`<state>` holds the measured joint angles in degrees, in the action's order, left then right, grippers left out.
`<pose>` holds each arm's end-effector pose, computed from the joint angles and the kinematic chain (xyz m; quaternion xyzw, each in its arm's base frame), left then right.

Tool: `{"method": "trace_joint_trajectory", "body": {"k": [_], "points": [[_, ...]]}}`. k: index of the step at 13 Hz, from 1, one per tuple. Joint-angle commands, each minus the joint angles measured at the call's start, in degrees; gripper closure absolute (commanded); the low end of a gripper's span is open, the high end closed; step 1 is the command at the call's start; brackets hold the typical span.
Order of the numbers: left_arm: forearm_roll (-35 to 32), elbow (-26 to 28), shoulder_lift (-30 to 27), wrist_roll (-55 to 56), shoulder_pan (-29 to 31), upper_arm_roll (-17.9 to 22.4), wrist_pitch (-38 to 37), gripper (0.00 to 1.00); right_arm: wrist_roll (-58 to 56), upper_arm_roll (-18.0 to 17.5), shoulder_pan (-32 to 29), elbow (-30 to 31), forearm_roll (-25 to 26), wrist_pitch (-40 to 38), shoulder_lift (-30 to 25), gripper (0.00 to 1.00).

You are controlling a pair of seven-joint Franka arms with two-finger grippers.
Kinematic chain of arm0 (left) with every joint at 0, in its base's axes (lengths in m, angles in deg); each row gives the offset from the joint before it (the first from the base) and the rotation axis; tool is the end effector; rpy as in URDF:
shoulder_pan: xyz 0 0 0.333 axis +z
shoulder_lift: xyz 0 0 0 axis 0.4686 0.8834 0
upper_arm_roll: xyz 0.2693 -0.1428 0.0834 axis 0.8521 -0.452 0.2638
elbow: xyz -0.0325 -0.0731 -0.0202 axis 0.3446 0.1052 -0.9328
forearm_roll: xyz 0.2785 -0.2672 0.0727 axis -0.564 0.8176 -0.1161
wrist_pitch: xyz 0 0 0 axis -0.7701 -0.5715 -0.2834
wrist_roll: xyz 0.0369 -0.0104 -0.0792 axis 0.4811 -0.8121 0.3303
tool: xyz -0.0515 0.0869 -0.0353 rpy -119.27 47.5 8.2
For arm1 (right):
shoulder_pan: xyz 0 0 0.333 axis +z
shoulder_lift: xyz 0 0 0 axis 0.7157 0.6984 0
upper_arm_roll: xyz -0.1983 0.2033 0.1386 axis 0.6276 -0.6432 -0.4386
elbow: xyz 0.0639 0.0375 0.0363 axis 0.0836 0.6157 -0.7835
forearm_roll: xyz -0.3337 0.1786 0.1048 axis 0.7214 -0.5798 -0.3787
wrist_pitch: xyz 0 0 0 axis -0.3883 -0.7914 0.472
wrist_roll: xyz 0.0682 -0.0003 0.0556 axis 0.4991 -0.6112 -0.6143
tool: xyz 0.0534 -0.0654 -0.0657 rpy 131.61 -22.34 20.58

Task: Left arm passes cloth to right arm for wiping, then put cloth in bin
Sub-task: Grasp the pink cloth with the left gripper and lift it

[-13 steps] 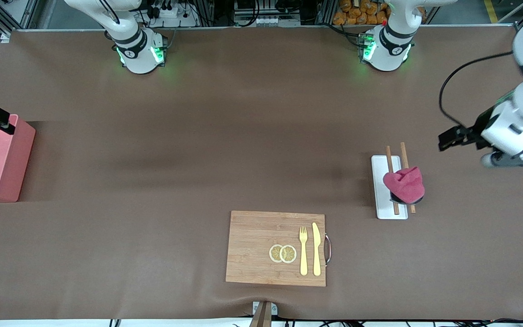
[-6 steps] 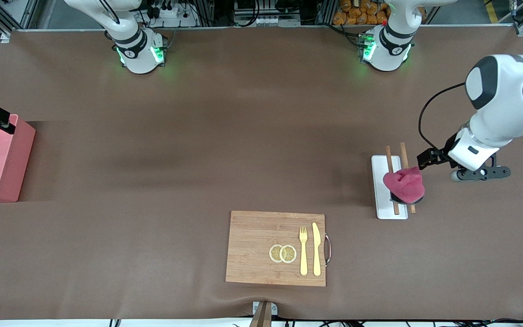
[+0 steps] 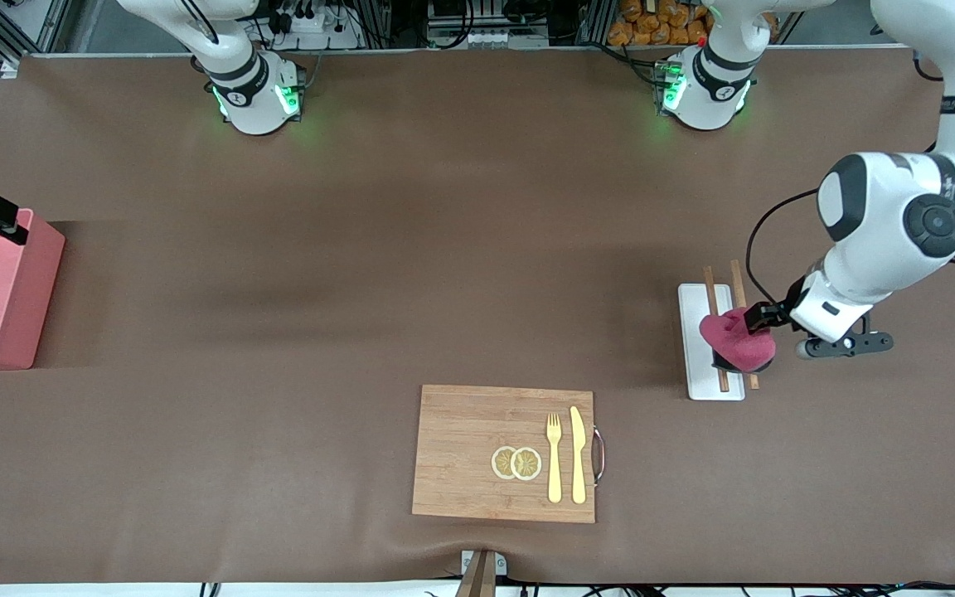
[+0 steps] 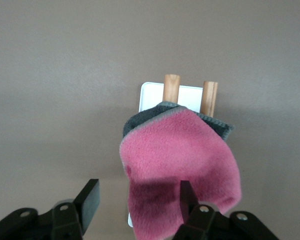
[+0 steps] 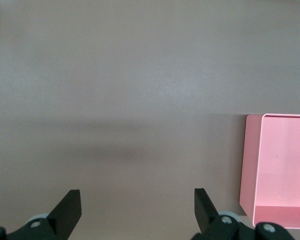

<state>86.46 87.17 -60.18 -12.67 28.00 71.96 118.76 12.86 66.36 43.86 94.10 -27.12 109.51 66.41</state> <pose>0.5971 -0.0327 0.3313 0.9987 0.0467 0.0168 0.0088 0.5647 -0.0735 0.6287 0.9993 0.0356 0.0135 0.0050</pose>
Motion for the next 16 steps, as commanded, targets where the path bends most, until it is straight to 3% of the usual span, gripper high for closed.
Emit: {"method": "trace_joint_trajectory", "body": {"k": [1,3,4,5,8,11,14,16], "points": [[0.1,0.0,0.2,2.3,-0.6,0.0,0.5,0.47,0.3,-0.6,-0.7,-0.5,-0.2,-0.5,0.1,0.0],[0.1,0.0,0.8,2.4,-0.9,0.0,0.5,0.68,0.3,-0.6,-0.7,-0.5,-0.3,-0.5,0.1,0.0],[0.1,-0.1,0.9,2.4,-1.0,-0.2,0.5,0.88,0.3,-0.6,-0.8,-0.5,-0.3,-0.5,0.1,0.0],[0.1,-0.1,1.0,2.9,-1.1,-0.5,0.4,1.0,0.3,-0.6,-0.7,-0.5,-0.3,-0.5,0.1,0.0],[0.1,-0.4,0.3,4.7,-2.3,-0.9,-0.2,1.0,0.3,-0.5,-0.8,-0.5,-0.3,-0.5,0.1,0.0],[0.1,-2.9,-3.2,6.3,-2.8,-4.4,-6.8,1.0,0.3,-0.6,-0.8,-0.5,-0.3,-0.5,0.1,0.0],[0.1,-10.4,-4.1,16.2,-2.9,-12.8,-16.3,1.0,0.3,-0.6,-0.8,-0.5,-0.3,-0.5,0.1,0.0],[0.1,-15.3,-3.0,27.0,-3.3,-20.0,-18.4,1.0,0.3,-0.5,-0.9,-0.5,-0.3,-0.5,0.1,0.0]]}}
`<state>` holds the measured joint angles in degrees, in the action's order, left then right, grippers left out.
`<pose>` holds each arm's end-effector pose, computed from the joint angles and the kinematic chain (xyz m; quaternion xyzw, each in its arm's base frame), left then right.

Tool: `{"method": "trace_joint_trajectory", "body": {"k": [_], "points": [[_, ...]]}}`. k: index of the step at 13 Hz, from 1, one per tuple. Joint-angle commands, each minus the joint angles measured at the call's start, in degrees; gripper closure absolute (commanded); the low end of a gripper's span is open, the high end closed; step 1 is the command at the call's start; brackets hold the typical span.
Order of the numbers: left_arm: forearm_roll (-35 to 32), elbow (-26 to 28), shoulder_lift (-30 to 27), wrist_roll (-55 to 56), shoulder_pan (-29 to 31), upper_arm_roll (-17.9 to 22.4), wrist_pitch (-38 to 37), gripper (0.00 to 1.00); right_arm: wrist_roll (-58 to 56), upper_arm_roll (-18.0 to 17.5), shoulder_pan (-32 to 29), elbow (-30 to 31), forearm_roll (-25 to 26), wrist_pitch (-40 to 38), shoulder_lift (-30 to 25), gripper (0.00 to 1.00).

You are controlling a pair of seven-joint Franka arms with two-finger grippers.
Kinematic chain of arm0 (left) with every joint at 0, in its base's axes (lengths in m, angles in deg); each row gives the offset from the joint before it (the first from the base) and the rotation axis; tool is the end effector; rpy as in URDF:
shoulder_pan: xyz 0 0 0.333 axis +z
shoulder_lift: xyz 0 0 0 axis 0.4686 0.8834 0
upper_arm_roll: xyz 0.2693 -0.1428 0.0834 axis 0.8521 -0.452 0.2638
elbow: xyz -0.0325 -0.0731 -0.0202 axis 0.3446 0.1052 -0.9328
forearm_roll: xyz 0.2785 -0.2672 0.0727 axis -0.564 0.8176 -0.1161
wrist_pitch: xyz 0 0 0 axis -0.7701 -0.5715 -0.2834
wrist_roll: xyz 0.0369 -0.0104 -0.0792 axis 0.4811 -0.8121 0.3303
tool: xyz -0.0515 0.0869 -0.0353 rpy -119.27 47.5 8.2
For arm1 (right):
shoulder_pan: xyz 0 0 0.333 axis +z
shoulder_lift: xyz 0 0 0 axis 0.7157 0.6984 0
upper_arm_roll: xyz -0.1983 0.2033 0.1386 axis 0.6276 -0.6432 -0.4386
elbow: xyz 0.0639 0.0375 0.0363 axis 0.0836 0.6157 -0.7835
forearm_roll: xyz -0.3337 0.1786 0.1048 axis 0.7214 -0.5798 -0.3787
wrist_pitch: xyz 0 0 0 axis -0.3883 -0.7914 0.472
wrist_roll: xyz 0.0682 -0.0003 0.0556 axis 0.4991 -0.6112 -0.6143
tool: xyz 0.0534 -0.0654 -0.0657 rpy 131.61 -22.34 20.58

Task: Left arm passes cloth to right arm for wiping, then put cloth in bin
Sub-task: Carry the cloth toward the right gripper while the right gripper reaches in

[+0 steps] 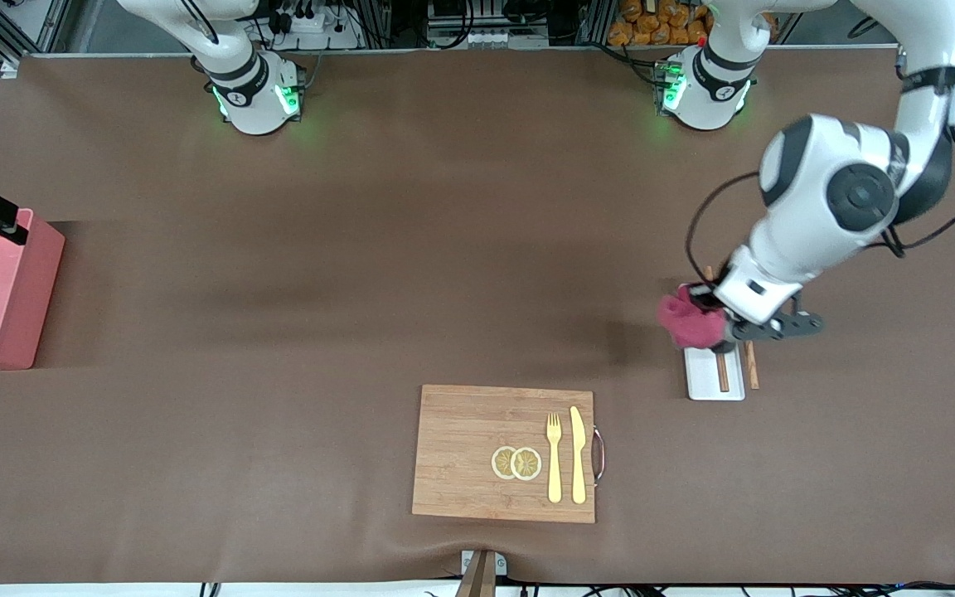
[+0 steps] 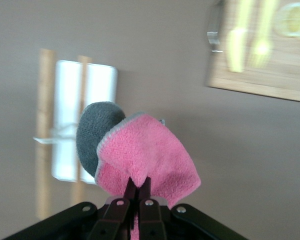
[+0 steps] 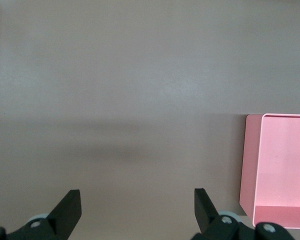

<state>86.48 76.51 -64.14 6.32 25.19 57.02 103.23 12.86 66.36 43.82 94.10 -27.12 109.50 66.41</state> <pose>0.5731 -0.2100 0.4389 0.9977 0.0595 0.0011 0.0318 0.5646 -0.0739 0.6287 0.9993 0.0353 0.0134 0.0050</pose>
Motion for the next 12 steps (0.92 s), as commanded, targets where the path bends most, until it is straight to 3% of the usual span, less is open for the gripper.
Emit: {"method": "trace_joint_trajectory", "body": {"k": [1,4,7,10,12], "points": [[-0.1,-6.6,2.3,13.2,-1.2,-8.4,-2.8,1.0,0.2,-0.5,-0.9,-0.5,-0.3,-0.5,0.1,0.0],[0.4,-15.6,9.0,21.7,-10.7,-9.6,-1.9,1.0,0.0,-0.5,-1.1,-0.6,0.2,0.2,2.7,0.0],[0.9,-28.2,17.7,35.9,-18.7,-9.7,2.6,1.0,-0.1,-0.5,-0.7,-0.5,0.5,-0.3,5.5,0.0],[2.5,-29.7,21.1,43.5,-22.8,-9.7,15.2,1.0,1.6,-0.6,-0.3,0.0,-0.3,-3.9,7.1,0.0],[5.8,-29.8,22.4,45.7,-25.5,-9.7,22.6,1.0,14.2,-0.9,0.6,-0.1,-3.5,-6.9,7.1,0.0]]}}
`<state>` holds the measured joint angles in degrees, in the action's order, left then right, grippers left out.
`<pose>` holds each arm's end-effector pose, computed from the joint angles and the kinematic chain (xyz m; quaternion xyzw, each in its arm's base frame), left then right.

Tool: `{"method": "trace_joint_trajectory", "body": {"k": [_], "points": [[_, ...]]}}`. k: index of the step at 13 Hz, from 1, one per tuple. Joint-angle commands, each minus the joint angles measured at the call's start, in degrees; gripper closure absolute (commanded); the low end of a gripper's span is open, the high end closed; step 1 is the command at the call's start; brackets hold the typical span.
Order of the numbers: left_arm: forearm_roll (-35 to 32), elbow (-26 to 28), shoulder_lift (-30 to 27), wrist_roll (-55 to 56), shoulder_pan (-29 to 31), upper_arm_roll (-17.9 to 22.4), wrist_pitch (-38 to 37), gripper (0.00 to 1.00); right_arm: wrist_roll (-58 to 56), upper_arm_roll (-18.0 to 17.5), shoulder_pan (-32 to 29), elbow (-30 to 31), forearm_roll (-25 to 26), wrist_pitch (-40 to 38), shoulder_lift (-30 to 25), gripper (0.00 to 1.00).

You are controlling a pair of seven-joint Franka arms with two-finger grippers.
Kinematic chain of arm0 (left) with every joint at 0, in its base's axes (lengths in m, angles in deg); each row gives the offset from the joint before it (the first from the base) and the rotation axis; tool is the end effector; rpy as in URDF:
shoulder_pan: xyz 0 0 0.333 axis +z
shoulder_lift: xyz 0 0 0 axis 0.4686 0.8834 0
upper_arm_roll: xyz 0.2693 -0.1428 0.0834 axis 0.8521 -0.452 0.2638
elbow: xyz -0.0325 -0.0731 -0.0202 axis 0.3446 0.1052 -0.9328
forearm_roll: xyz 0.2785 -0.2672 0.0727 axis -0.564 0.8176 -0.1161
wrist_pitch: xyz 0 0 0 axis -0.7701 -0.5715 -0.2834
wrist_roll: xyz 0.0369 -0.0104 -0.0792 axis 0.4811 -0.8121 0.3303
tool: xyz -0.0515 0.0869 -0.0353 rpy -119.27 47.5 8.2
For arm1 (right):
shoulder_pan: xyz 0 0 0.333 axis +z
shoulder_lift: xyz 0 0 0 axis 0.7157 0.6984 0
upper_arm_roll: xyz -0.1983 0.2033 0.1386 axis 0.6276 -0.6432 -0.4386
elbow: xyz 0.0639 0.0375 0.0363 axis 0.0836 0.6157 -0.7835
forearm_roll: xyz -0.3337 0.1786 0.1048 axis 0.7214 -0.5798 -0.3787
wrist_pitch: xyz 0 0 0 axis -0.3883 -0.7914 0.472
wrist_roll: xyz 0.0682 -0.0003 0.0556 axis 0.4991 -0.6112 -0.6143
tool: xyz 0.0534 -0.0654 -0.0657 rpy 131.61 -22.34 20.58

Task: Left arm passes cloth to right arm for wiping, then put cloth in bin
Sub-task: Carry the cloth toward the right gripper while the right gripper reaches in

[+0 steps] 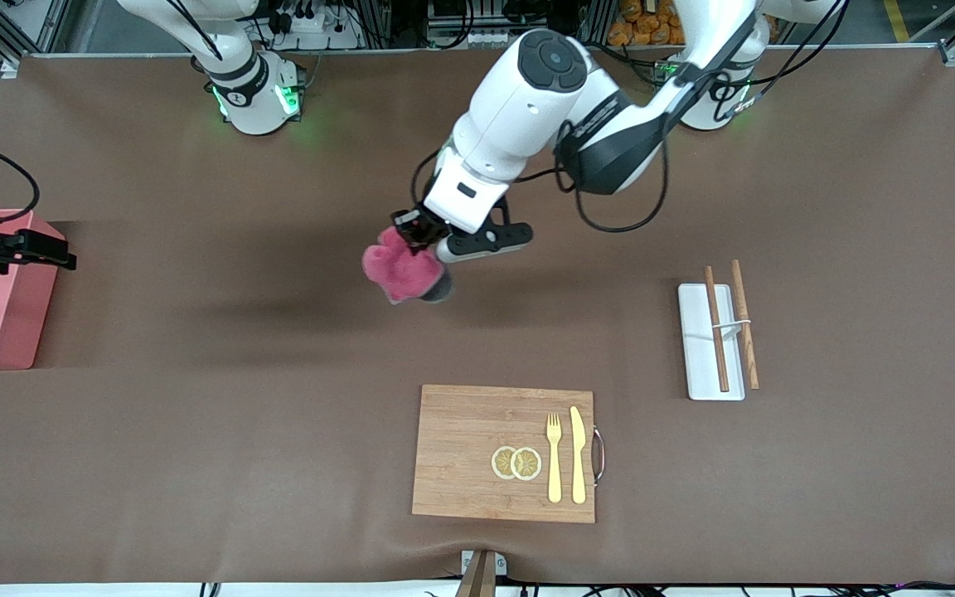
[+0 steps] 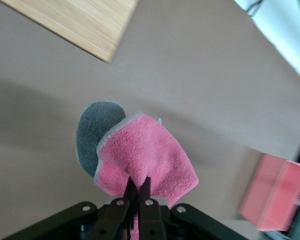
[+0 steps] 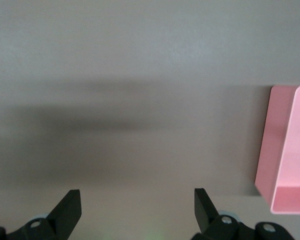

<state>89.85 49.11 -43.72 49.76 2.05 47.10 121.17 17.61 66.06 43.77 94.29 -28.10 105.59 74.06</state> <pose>0.5023 -0.5473 0.4967 0.9340 0.2138 -0.0044 0.2861 0.5912 -0.0698 0.5441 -0.9961 0.0043 0.0875 0.0106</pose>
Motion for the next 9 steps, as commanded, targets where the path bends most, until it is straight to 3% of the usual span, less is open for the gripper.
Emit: {"method": "trace_joint_trajectory", "body": {"k": [1,4,6,9], "points": [[3.3,-2.4,3.1,4.1,-3.8,0.2,9.8,1.0,17.0,-0.6,1.9,-0.5,-5.0,-4.5,-0.7,0.0],[3.7,-2.5,6.8,14.6,-8.8,0.2,26.0,1.0,35.6,-0.6,5.5,-0.5,-10.2,-7.5,-0.8,0.0],[3.6,-2.5,7.2,18.2,-9.8,0.3,28.4,1.0,48.2,-0.6,6.1,-0.2,-17.0,-8.8,-0.6,0.0],[4.0,-2.4,7.5,23.6,-10.8,0.3,33.5,1.0,63.9,-0.6,7.9,0.0,-23.0,-9.3,0.6,0.0]]}}
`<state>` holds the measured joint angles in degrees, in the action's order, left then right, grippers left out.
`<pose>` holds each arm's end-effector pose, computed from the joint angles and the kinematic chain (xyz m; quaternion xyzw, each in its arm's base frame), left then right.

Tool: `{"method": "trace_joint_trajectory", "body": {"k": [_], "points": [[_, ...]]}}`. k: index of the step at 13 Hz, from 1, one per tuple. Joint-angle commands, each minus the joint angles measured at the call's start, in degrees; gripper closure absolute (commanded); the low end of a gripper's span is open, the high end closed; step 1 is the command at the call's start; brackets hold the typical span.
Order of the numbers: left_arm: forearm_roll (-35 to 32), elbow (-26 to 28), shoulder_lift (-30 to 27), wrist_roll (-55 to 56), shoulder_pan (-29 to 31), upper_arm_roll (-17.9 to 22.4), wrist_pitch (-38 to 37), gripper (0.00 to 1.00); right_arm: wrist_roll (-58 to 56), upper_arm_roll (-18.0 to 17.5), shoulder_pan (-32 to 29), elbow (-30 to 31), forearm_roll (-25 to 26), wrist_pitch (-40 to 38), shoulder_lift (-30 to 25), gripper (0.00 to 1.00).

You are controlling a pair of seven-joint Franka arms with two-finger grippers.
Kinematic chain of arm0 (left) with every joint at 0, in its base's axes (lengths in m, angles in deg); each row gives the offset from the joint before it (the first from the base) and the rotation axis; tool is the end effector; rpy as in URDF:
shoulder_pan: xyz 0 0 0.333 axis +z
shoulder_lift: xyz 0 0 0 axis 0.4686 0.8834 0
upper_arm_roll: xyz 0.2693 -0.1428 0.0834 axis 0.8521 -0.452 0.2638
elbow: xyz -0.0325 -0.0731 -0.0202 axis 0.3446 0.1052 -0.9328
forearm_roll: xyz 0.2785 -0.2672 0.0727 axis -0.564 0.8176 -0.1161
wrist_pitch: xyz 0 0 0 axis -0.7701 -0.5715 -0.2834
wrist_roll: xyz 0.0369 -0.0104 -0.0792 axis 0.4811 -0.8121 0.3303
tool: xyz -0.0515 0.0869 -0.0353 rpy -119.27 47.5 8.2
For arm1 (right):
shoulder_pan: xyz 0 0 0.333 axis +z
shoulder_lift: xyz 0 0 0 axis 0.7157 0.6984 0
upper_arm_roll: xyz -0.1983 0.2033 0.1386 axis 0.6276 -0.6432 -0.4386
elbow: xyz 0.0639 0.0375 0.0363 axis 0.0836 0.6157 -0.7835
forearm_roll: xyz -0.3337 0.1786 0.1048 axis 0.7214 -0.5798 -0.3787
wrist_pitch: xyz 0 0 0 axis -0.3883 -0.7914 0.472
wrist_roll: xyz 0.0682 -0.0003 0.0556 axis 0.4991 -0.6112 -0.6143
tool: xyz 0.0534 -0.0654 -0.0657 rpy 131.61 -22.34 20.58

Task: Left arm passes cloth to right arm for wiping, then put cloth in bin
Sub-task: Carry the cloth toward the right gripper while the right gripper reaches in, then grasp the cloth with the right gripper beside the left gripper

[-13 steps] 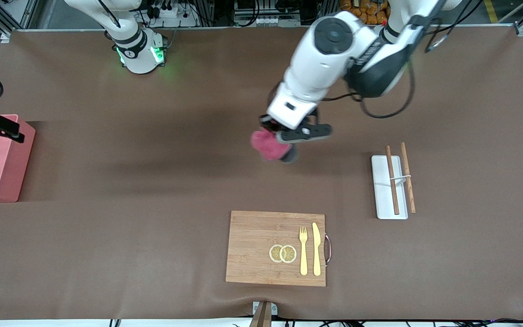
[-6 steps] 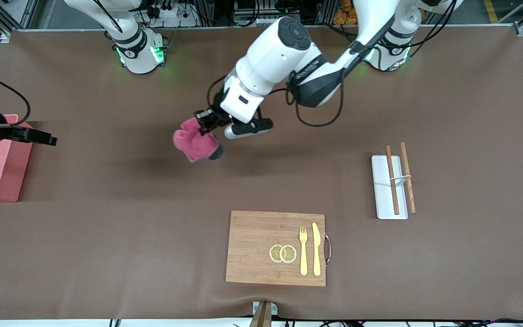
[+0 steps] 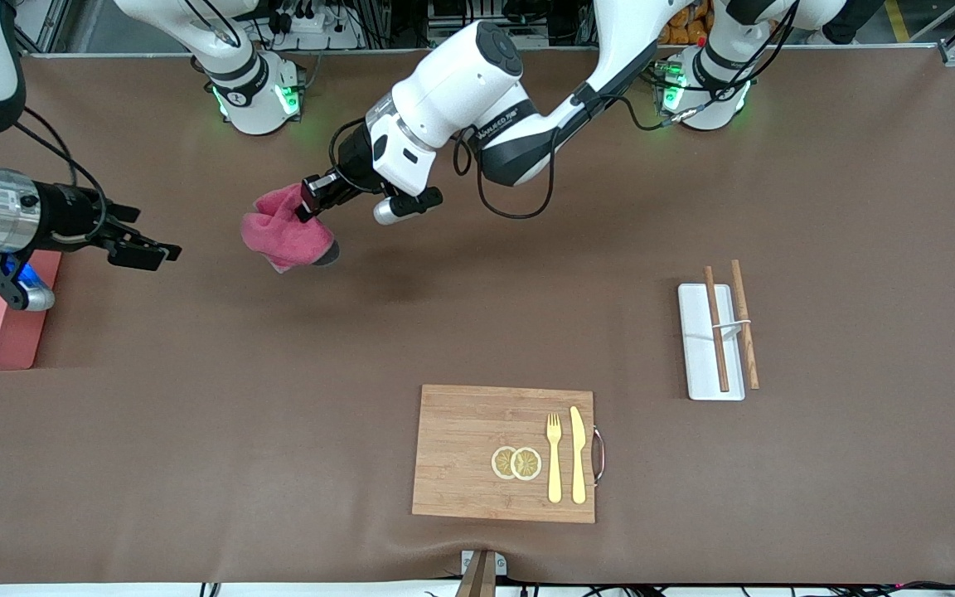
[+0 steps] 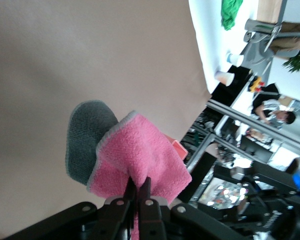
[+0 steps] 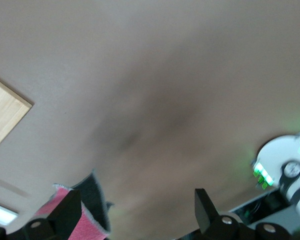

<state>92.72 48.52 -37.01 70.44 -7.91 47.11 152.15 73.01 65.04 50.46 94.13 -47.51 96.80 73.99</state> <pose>0.4452 -0.6331 0.4868 0.8081 0.3489 -0.0463 0.4723 0.5766 0.0501 0.5440 -0.8908 0.3899 0.2159 0.0882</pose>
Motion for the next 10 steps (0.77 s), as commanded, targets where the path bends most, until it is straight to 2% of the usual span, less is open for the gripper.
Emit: {"method": "trace_joint_trajectory", "body": {"k": [1,3,7,8,9,10], "points": [[1.2,-1.8,1.1,4.3,-1.1,0.3,4.5,1.0,14.9,0.4,2.4,0.2,-6.5,-0.6,1.3,0.0],[1.2,-1.9,1.4,7.0,-1.8,0.3,7.7,1.0,21.7,0.5,3.8,0.2,-10.9,-0.2,2.7,0.0],[1.1,-1.9,1.8,8.1,-1.8,0.4,8.0,1.0,26.6,0.5,5.5,0.2,-15.4,2.3,4.0,0.0],[1.2,-1.9,1.9,8.1,-1.8,0.4,8.0,1.0,26.6,0.4,6.0,0.2,-15.7,2.5,4.6,0.05],[1.1,-1.8,1.9,8.1,-1.8,0.5,8.0,1.0,26.6,0.5,6.7,0.2,-15.8,2.6,4.9,0.23],[1.2,-1.8,1.8,8.1,-1.8,0.5,8.0,1.0,26.8,0.5,8.1,0.3,-16.2,3.4,5.3,0.47]]}}
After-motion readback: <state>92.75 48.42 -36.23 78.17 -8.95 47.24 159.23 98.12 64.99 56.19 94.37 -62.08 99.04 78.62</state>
